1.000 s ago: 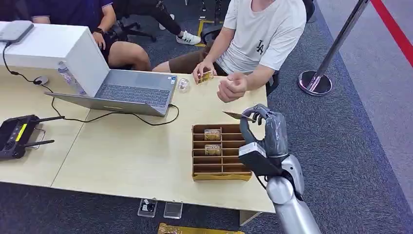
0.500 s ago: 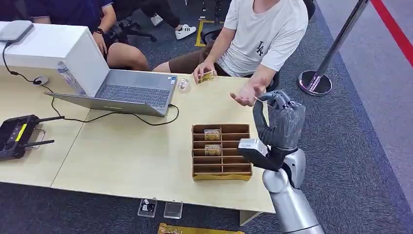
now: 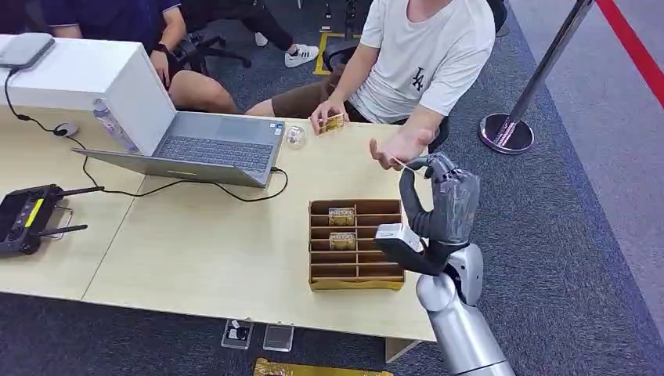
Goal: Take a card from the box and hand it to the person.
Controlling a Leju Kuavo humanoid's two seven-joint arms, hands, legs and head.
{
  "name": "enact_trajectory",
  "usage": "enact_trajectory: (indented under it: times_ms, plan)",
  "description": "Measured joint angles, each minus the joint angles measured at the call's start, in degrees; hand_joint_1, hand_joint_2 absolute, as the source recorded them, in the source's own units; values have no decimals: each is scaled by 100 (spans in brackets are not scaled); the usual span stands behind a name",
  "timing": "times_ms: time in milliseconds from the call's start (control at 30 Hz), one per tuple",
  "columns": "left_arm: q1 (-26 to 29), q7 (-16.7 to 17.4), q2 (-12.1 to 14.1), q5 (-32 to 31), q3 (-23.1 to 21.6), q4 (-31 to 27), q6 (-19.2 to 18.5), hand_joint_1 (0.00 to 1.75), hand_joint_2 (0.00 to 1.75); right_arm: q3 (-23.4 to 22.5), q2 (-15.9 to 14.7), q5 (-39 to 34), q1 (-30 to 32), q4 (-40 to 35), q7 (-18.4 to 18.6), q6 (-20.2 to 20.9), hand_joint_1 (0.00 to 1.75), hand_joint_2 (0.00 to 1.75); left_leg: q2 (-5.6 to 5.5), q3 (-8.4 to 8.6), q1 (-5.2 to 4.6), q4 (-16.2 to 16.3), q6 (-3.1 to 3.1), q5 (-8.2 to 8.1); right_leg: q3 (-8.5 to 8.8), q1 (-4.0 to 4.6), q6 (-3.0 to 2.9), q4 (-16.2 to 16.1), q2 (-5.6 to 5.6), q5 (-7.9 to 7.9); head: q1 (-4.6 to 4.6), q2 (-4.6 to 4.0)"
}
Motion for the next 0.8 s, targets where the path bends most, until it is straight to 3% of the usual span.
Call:
enact_trajectory:
  times_ms: [33, 133, 167, 567, 800]
  plan:
    - [0, -18, 0, 0, 0, 0, 0, 0, 175, 0, 0, 4, 0, 13, 6, 0, 0, 175, 0, 0, 0, 0, 0, 0, 0, 0, 0, 0, 0, 0, 0, 0]
    - [0, -37, 0, -18, 0, 0, 0, 0, 175, 0, 0, 13, -4, 46, 59, 0, 0, 175, 0, 0, 0, 0, 0, 0, 0, 0, 0, 0, 0, 0, -4, 0]
    - [0, -55, 0, -15, 0, 0, -2, 0, 0, 0, 0, 17, -6, 50, 83, 0, 0, 175, 0, 0, 0, 0, 0, 0, 0, 0, 0, 0, 0, 0, -4, 0]
    - [-2, 68, 2, 72, 2, 0, 61, 0, 0, 7, 20, -46, -3, 7, 153, 28, 0, 175, 0, 0, 0, 0, 0, 0, 0, 0, 0, 0, 0, 0, -2, 0]
    - [2, 140, 2, 85, 2, 0, 131, 0, 0, -30, -61, -179, 224, -650, 186, -6, 0, 175, 0, 0, 0, 0, 0, 0, -3, 0, 0, 0, 0, 0, -2, 0]
